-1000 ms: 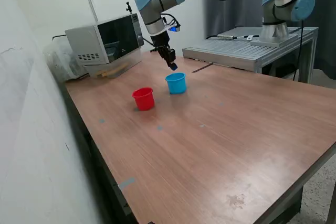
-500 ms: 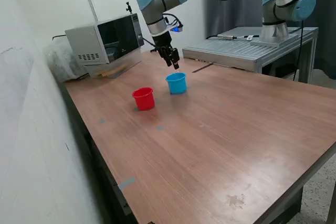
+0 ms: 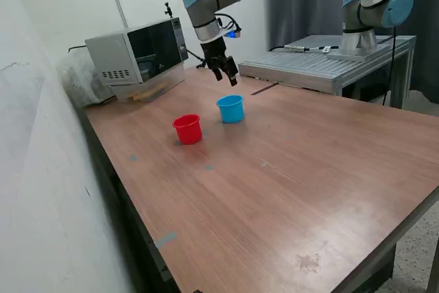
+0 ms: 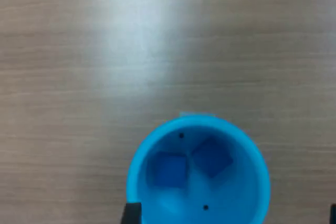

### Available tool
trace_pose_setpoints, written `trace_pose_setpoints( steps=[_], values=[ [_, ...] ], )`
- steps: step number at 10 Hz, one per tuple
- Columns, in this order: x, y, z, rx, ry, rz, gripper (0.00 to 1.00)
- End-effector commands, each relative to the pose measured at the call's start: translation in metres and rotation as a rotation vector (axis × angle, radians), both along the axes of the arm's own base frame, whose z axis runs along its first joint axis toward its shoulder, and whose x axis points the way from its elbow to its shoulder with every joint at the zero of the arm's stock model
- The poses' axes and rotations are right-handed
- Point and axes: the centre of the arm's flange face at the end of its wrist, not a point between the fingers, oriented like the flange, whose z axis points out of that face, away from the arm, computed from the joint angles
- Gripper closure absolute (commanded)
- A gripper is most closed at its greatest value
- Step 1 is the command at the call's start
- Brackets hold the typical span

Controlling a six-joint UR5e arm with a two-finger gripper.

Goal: Place red objects in the red bin, and blue objects in the blue bin.

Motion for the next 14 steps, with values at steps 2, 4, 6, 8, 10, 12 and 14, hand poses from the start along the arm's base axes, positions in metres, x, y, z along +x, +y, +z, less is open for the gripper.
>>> trace_pose_setpoints(
  steps=[2, 4, 6, 8, 10, 12, 14],
  values=[
    [0.063, -0.027, 0.066, -0.015, -0.063, -0.004, 0.00],
    [0.111, -0.043, 0.110, -0.010, -0.057, -0.022, 0.00],
    [0.166, -0.058, 0.144, -0.009, -0.066, -0.034, 0.00],
    [0.211, -0.071, 0.172, -0.010, -0.063, -0.032, 0.00],
    [0.250, -0.083, 0.197, -0.021, -0.075, -0.041, 0.00],
    [0.288, -0.096, 0.211, -0.051, -0.184, -0.040, 0.00],
    [0.307, -0.114, 0.201, -0.070, -0.299, 0.001, 0.00]
  ],
)
